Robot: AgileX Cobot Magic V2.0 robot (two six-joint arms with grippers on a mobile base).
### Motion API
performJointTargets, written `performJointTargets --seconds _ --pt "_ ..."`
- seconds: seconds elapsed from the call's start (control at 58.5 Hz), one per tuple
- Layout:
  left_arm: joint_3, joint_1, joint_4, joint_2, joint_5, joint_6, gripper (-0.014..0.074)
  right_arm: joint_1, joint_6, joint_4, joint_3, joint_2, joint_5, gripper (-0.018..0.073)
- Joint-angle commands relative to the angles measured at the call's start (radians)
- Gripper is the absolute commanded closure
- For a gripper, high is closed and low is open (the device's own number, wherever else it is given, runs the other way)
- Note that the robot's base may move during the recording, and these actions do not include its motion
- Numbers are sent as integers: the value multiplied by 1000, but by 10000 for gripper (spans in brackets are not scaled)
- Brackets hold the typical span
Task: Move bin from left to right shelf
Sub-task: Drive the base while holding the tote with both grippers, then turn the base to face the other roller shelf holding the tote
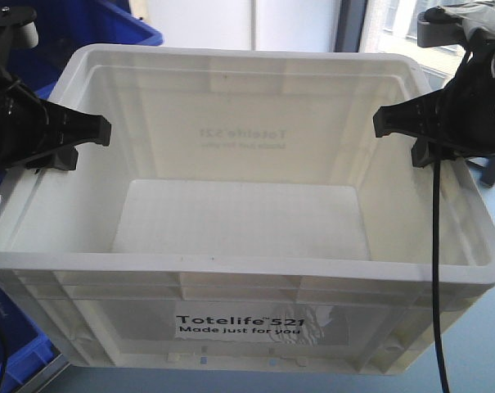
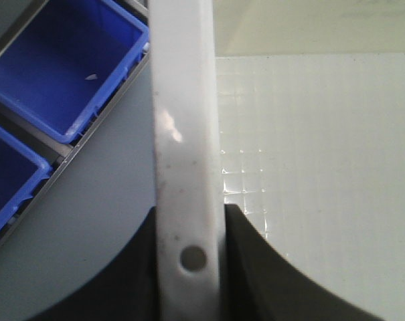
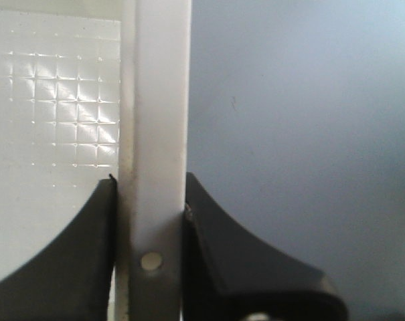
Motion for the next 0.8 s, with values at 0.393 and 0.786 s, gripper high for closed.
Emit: performJointTargets --seconds 0.393,0.786 --pt "-41 -8 -18 -47 -111 5 603 2 -24 -57 -33 -33 1 547" --pt "-41 -8 -18 -47 -111 5 603 2 -24 -57 -33 -33 1 547"
